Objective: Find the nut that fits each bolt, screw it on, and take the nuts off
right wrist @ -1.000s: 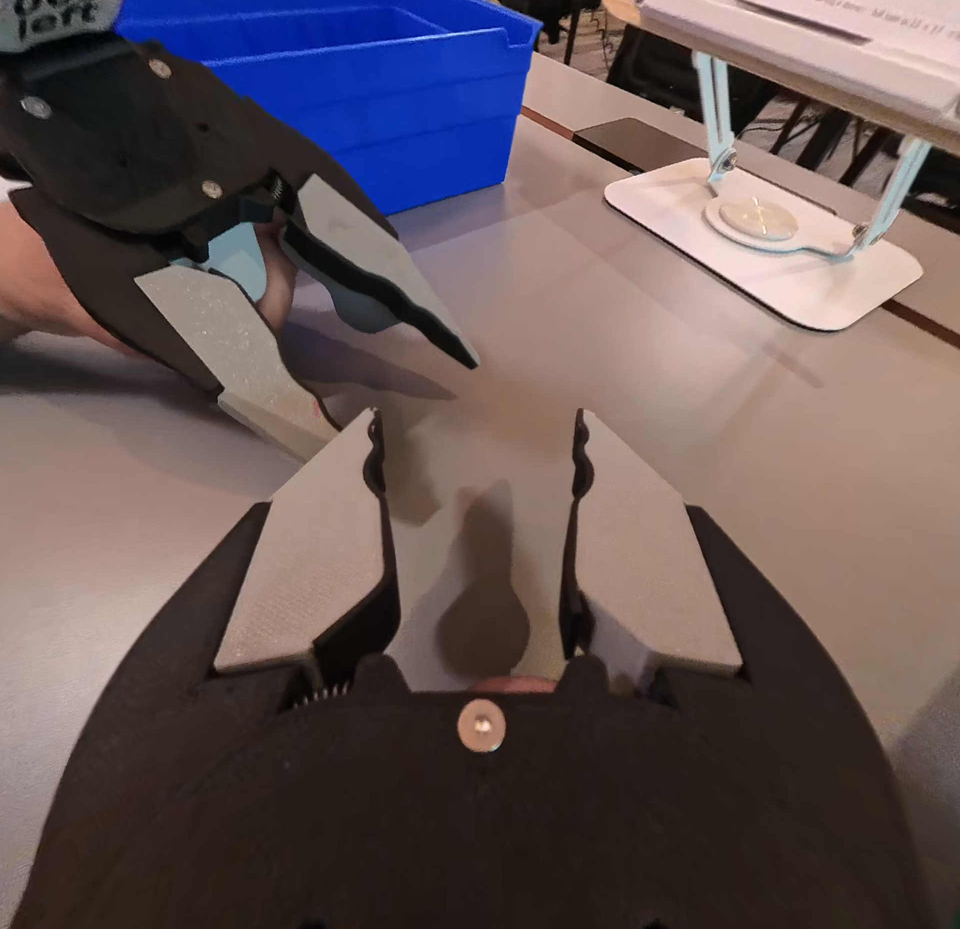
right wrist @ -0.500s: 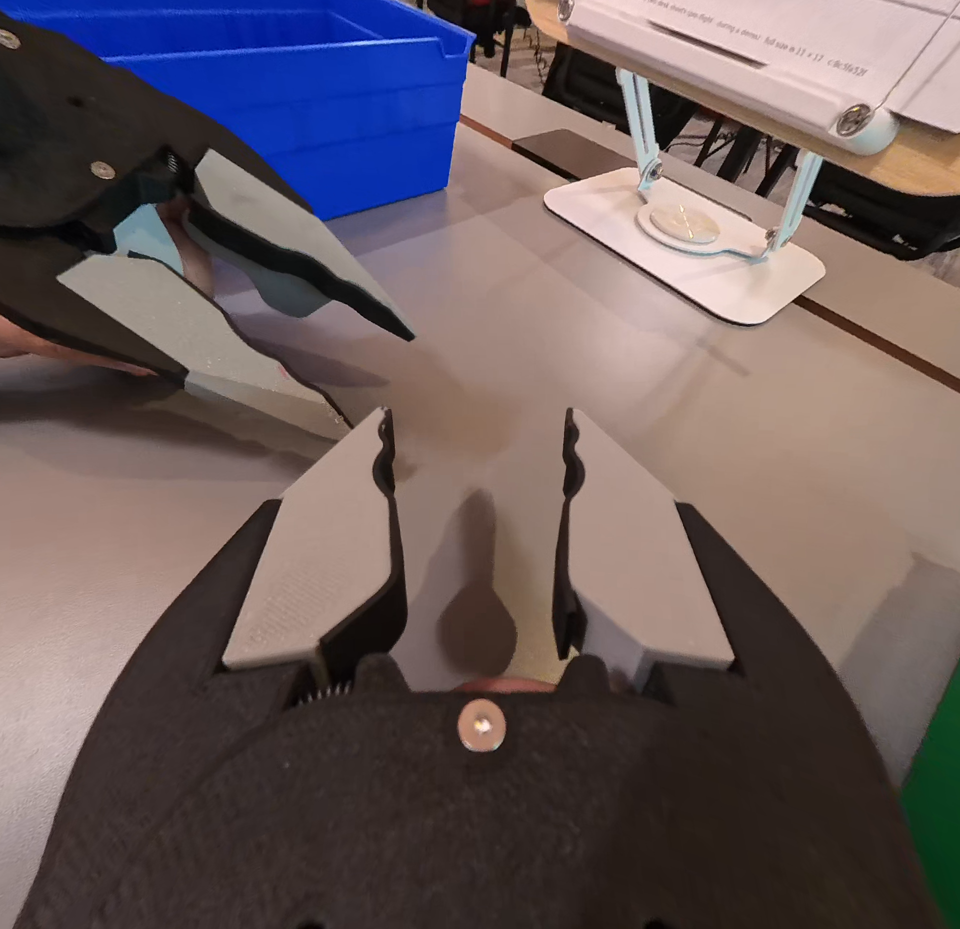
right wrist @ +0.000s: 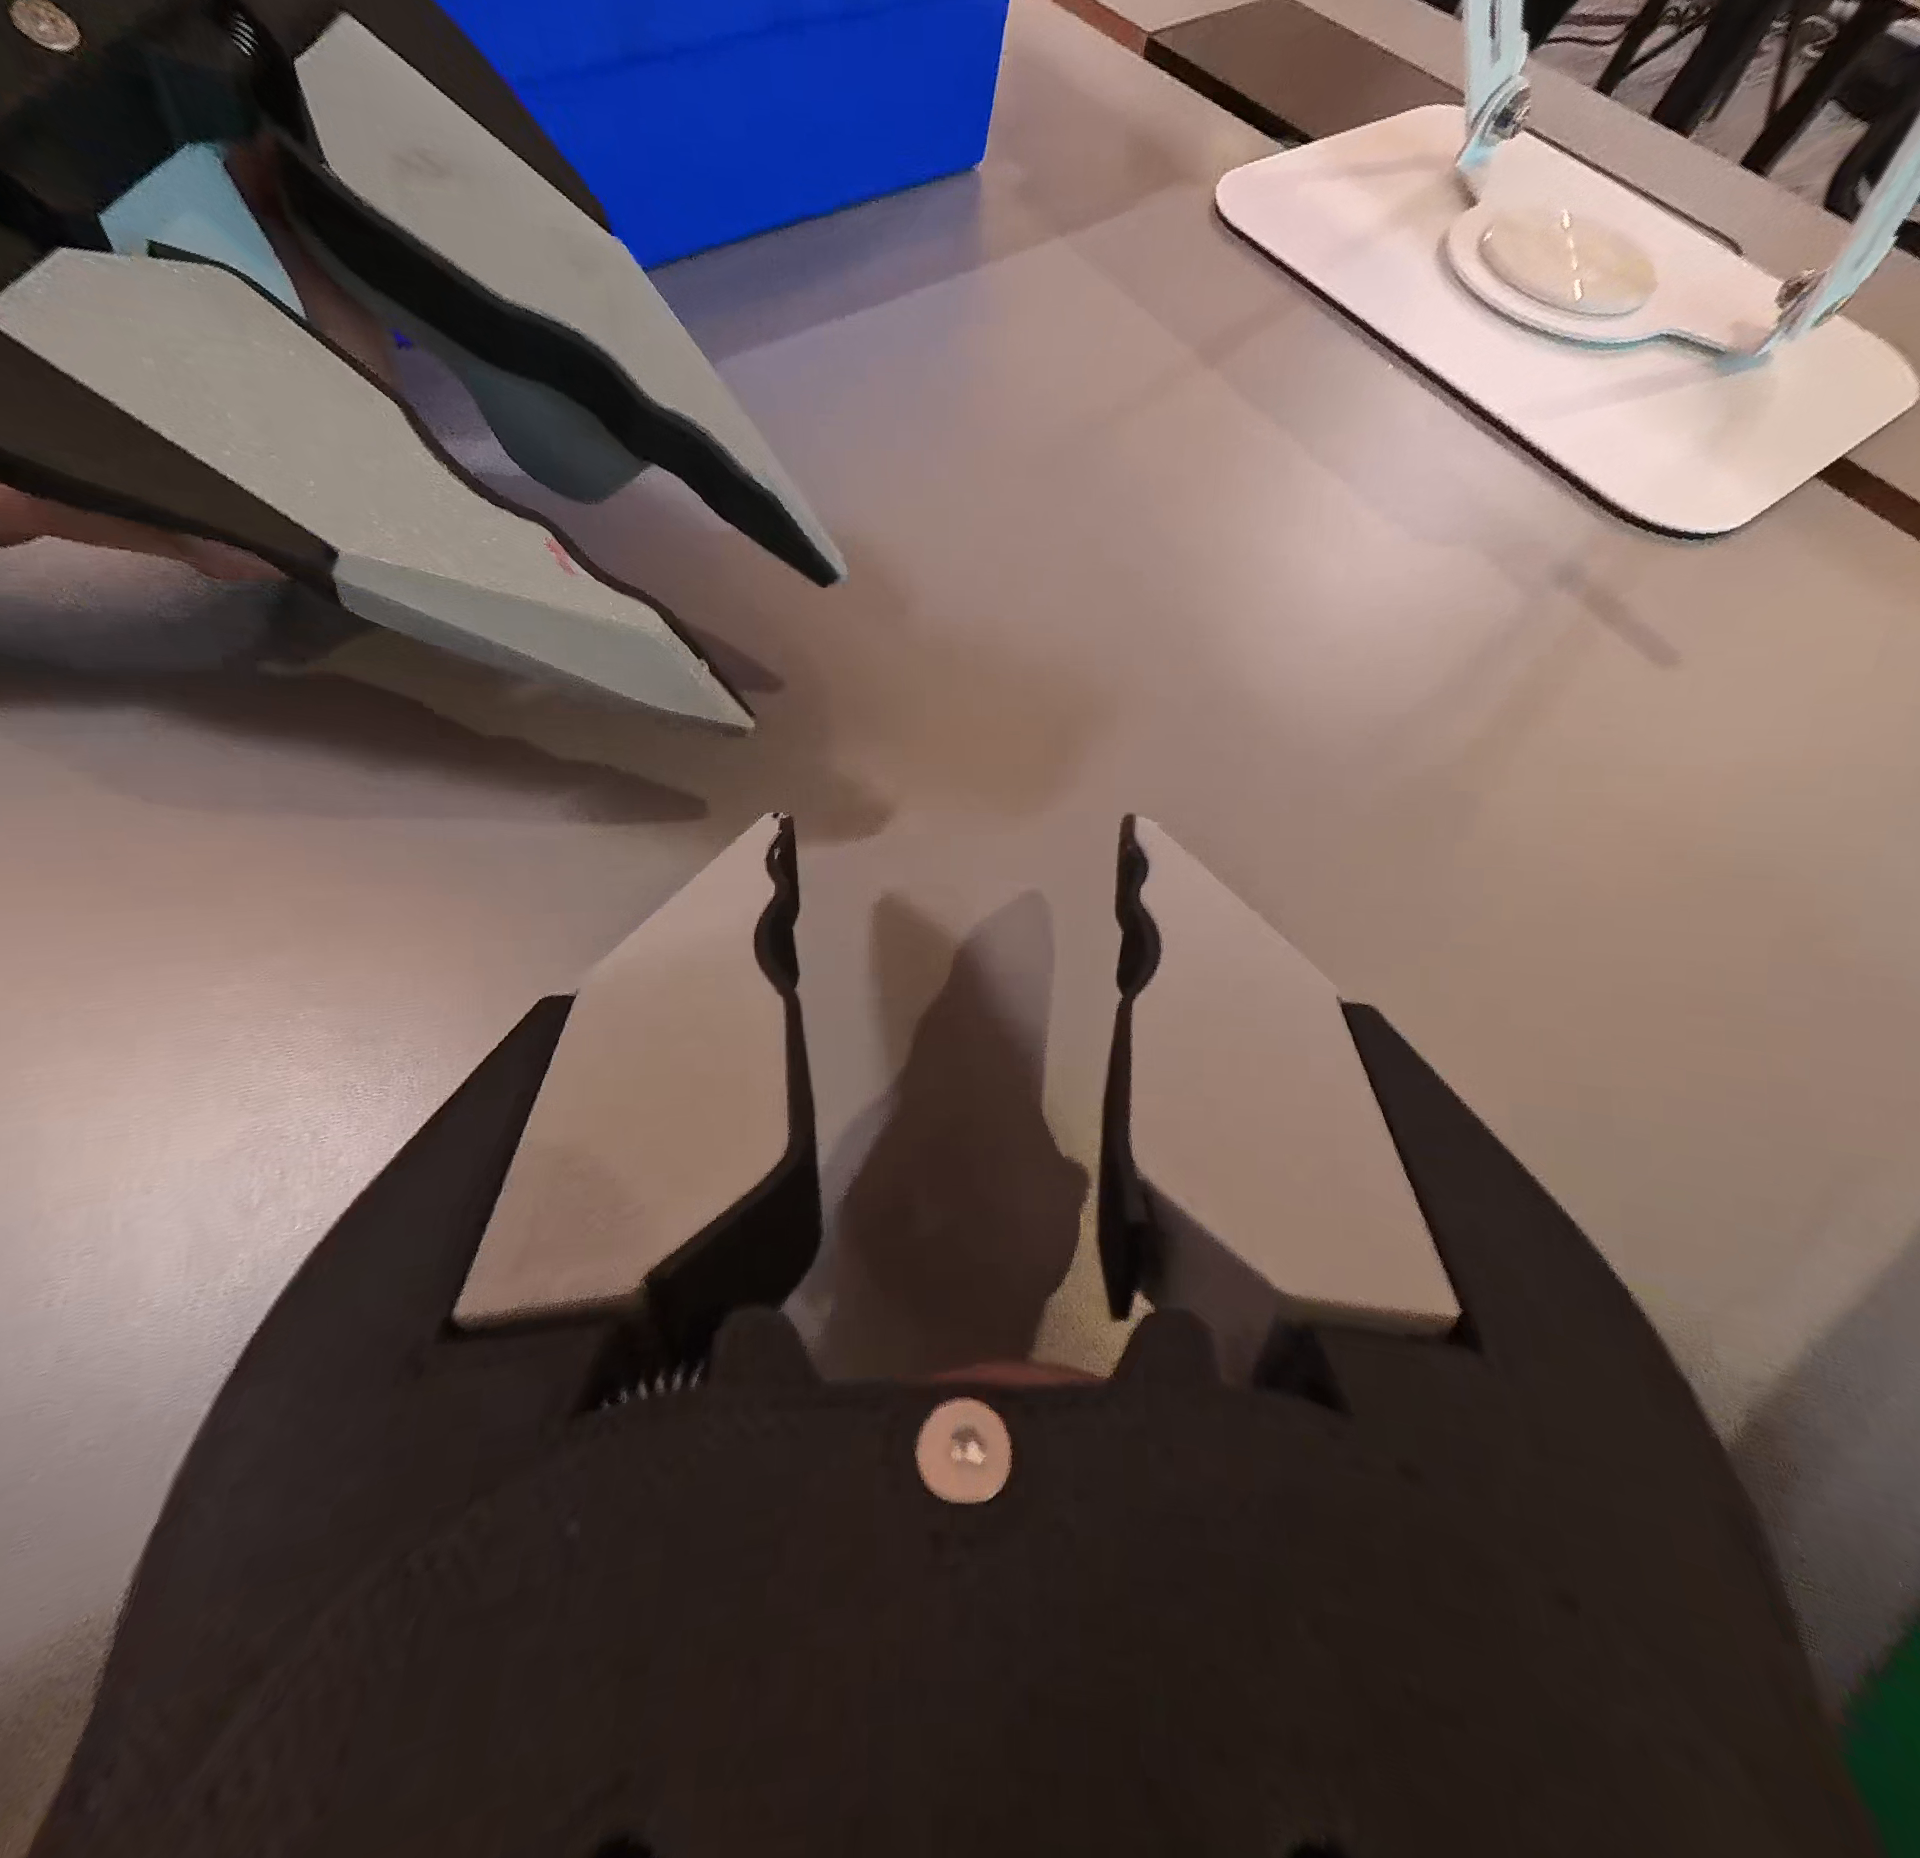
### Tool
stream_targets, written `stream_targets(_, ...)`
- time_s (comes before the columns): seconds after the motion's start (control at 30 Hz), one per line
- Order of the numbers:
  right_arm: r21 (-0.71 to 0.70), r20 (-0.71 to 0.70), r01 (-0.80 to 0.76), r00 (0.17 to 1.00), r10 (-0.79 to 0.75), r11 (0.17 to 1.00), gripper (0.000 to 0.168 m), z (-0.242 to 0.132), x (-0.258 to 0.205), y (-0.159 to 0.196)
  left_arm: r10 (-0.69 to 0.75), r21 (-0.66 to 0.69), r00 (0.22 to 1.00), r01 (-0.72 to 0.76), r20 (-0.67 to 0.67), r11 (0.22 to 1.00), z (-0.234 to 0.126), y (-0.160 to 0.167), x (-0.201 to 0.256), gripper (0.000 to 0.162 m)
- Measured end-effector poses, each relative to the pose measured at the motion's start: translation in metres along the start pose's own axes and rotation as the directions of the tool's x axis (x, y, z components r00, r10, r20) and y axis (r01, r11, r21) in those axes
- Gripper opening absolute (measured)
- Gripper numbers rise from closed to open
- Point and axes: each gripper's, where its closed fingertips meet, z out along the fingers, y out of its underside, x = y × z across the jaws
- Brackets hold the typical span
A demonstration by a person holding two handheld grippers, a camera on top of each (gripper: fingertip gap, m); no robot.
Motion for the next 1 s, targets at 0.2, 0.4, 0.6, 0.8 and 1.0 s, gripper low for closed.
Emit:
stream_targets(0.2,0.006,0.009,0.020,1.000,-0.020,1.000,0.063,-0.004,0.000,0.001,0.056,-0.019,0.998,-0.056,0.020,0.998,0.004,0.002,0.002,0.032)
stream_targets(0.4,0.004,-0.010,0.059,0.998,-0.059,0.998,0.057,-0.003,-0.001,0.001,0.044,-0.097,0.996,-0.037,0.079,0.995,0.011,0.015,-0.010,0.030)
stream_targets(0.6,0.037,-0.052,0.017,0.999,-0.015,0.999,0.056,-0.005,0.012,-0.003,0.066,-0.062,0.994,-0.061,0.083,0.996,0.008,0.009,-0.009,0.028)
stream_targets(0.8,0.020,-0.051,0.022,0.998,-0.021,1.000,0.056,-0.003,0.012,-0.002,0.127,-0.060,0.984,-0.120,0.127,0.991,-0.001,0.007,-0.020,0.026)
stream_targets(1.0,-0.004,-0.084,0.091,0.992,-0.091,0.996,0.051,-0.002,0.008,0.000,-0.061,0.047,0.995,0.058,0.074,0.997,0.000,-0.001,-0.026,0.052)
